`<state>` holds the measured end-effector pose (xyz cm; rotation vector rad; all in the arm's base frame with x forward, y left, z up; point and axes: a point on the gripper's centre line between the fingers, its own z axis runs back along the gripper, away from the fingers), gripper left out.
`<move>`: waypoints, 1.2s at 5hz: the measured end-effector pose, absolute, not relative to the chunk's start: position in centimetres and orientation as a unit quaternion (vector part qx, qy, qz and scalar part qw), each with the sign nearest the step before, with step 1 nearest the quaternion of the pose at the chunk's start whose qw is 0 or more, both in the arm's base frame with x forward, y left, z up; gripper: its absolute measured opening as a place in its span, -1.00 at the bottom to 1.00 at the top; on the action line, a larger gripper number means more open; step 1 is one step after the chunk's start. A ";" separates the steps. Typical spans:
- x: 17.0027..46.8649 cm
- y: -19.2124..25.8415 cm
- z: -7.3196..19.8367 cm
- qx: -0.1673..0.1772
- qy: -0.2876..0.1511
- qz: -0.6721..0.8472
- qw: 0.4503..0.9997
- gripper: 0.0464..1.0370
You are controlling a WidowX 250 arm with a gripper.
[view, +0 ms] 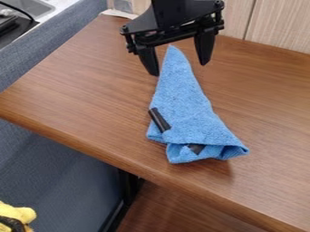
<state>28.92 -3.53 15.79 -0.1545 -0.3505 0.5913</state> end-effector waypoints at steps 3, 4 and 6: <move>29.2 -1.0 12.8 -0.031 -0.150 0.338 0.928 0.93; 29.4 -0.1 11.1 -0.002 -0.137 0.343 0.929 0.93; 29.4 -0.3 7.5 0.016 -0.082 0.335 0.939 0.93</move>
